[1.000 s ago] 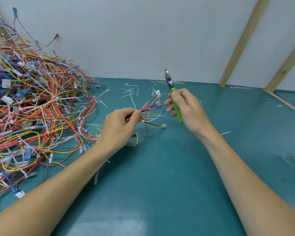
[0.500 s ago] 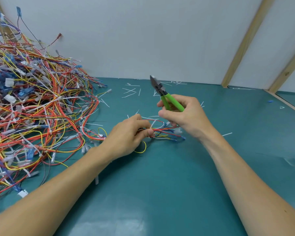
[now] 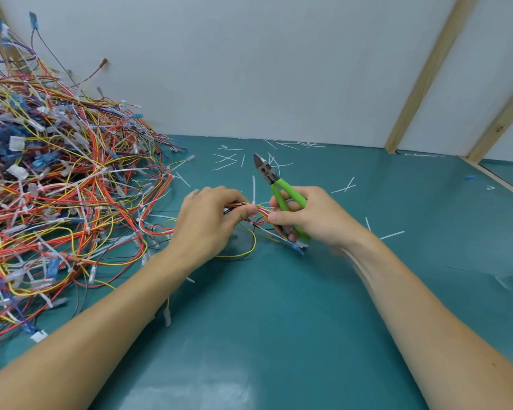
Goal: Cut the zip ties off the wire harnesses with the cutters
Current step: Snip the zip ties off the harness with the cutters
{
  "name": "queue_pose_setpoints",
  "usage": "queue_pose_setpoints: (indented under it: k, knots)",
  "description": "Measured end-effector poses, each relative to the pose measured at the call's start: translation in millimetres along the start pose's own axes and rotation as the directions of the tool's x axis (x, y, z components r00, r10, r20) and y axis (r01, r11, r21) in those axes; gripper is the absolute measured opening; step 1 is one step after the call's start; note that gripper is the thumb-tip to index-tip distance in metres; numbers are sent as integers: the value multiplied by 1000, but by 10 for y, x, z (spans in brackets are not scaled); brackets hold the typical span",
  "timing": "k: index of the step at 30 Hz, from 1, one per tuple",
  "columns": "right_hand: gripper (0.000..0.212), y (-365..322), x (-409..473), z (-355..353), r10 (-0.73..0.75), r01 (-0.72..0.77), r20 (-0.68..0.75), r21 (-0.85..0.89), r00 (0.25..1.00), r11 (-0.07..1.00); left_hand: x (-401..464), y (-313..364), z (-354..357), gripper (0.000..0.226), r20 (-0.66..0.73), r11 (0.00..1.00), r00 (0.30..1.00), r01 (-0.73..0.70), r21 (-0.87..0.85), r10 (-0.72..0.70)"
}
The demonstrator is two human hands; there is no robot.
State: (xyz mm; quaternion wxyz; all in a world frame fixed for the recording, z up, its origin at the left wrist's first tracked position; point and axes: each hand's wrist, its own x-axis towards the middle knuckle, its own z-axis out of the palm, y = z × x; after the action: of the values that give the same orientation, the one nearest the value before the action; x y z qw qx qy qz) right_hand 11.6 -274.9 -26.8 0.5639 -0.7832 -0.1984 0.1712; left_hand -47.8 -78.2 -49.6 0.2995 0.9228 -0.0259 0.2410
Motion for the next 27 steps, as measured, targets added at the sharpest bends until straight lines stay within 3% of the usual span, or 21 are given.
queue_pose_setpoints:
  k: [4, 9, 13, 16, 22, 27]
  knots:
    - [12, 4, 10, 73, 120, -111, -35, 183, 992, 977, 1, -10, -3, 17, 108, 945, 991, 107, -308, -77]
    - [36, -34, 43, -147, -142, 105, -229, -168, 963, 980, -14, -3, 4, 20, 176, 912, 982, 127, -389, -61]
    - [26, 4, -9, -455, -273, 210, -202, -285, 940, 935, -3, -40, -7, 18, 244, 877, 969, 157, -453, -47]
    - [21, 87, -19, -552, -266, 189, -139, -411, 954, 892, 7, -77, 8, 18, 270, 870, 962, 171, -463, -45]
    - [39, 94, -21, -449, -258, 201, -74, -438, 963, 876, 12, -84, 52, 17, 223, 873, 973, 160, -460, -61]
    - [40, 94, 7, -434, -273, 199, -76, -505, 959, 840, 12, -94, 71, 16, 206, 875, 977, 153, -459, -63]
